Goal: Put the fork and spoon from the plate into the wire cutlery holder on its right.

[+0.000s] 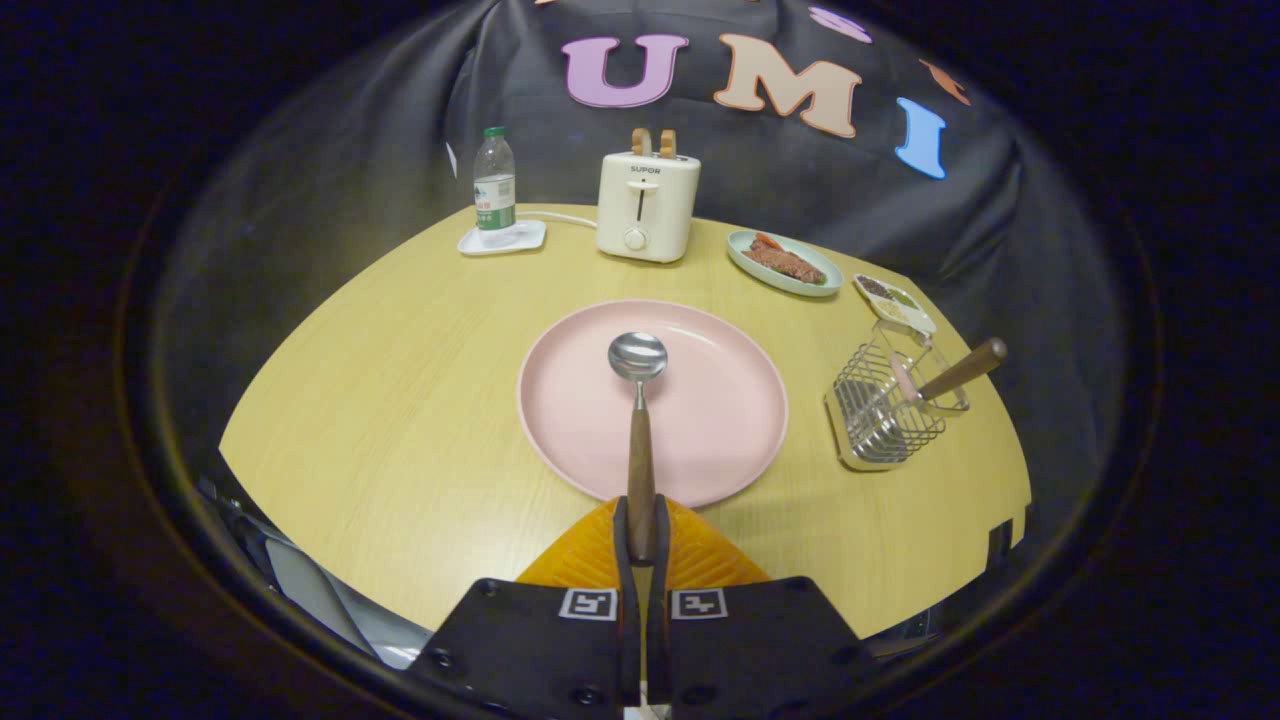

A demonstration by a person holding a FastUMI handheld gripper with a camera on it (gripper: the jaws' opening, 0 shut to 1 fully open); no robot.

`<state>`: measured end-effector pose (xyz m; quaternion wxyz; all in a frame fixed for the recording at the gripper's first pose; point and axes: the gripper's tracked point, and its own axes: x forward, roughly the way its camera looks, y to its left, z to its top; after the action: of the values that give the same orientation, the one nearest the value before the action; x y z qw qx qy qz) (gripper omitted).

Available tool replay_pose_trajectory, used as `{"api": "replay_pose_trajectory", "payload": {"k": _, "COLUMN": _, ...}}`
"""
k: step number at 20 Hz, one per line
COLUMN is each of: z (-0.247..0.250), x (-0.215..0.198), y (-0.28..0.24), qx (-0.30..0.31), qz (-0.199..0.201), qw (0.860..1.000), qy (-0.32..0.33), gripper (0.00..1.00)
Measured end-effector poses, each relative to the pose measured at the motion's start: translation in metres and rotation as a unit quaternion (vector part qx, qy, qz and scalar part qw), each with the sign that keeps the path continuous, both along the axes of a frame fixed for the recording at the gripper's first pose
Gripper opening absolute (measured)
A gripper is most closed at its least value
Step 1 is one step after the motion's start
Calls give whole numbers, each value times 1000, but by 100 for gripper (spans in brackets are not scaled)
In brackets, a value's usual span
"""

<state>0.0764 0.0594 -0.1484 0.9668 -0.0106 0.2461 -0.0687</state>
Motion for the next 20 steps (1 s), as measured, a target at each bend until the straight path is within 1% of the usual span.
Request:
{"api": "replay_pose_trajectory", "payload": {"k": 6, "z": 23, "x": -7, "y": -5, "qx": -2, "qz": -12, "qw": 1000, "qy": 7, "gripper": 6}}
{"api": "replay_pose_trajectory", "payload": {"k": 14, "z": 72, "x": -15, "y": -18, "qx": 29, "qz": -44, "qw": 999, "qy": 4, "gripper": 6}}
{"api": "replay_pose_trajectory", "payload": {"k": 18, "z": 99, "x": -24, "y": -37, "qx": 67, "qz": -79, "qw": 995, "qy": 7, "gripper": 6}}
{"api": "replay_pose_trajectory", "payload": {"k": 20, "z": 110, "x": -26, "y": -50, "qx": 74, "qz": -101, "qw": 992, "qy": 10, "gripper": 6}}
